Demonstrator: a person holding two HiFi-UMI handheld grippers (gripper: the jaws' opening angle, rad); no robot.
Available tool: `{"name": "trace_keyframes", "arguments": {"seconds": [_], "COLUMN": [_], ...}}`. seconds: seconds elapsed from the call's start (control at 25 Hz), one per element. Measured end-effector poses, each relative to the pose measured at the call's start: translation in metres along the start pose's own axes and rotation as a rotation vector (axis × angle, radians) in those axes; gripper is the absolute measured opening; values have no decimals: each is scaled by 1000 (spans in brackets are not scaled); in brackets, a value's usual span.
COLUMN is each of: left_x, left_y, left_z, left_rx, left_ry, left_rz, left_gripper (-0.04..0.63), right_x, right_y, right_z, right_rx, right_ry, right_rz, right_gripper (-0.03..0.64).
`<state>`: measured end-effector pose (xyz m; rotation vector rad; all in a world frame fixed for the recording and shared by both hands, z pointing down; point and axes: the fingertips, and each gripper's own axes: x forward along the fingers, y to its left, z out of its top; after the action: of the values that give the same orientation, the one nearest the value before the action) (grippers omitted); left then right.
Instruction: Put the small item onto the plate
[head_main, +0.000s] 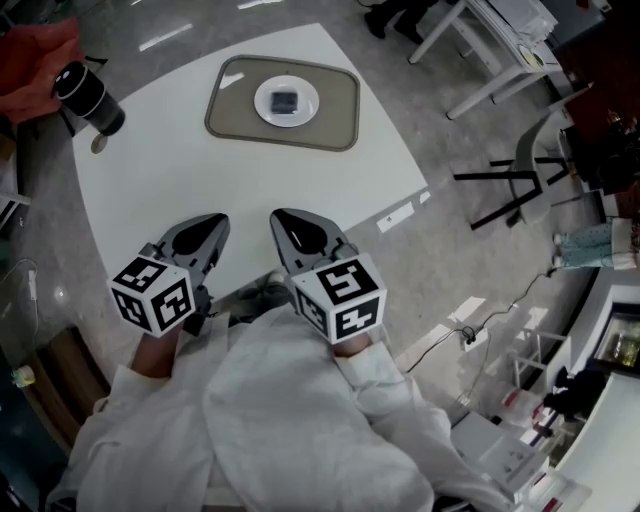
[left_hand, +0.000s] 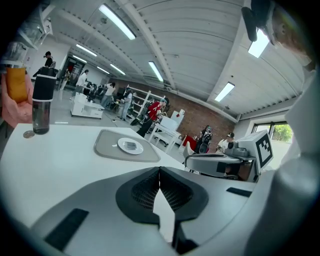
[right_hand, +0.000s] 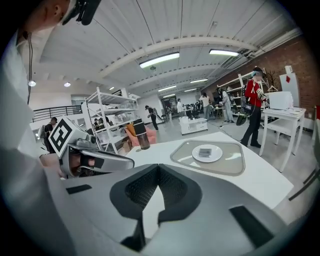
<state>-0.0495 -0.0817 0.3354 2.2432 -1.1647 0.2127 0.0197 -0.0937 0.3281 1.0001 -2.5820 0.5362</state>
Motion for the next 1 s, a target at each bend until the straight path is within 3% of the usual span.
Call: {"name": "trace_keyframes", "arguments": {"seconds": [1.0], "left_x": [13], "left_y": [-14], "left_z": [-3], "left_rx": [32], "left_ry": [33], "left_rz": [-25], "left_gripper": [11], "right_x": [-2], "right_y": [-1], "right_z": [-3], "right_rx": [-27], "right_ry": [18], "right_rz": [43], "right_gripper": [15]}}
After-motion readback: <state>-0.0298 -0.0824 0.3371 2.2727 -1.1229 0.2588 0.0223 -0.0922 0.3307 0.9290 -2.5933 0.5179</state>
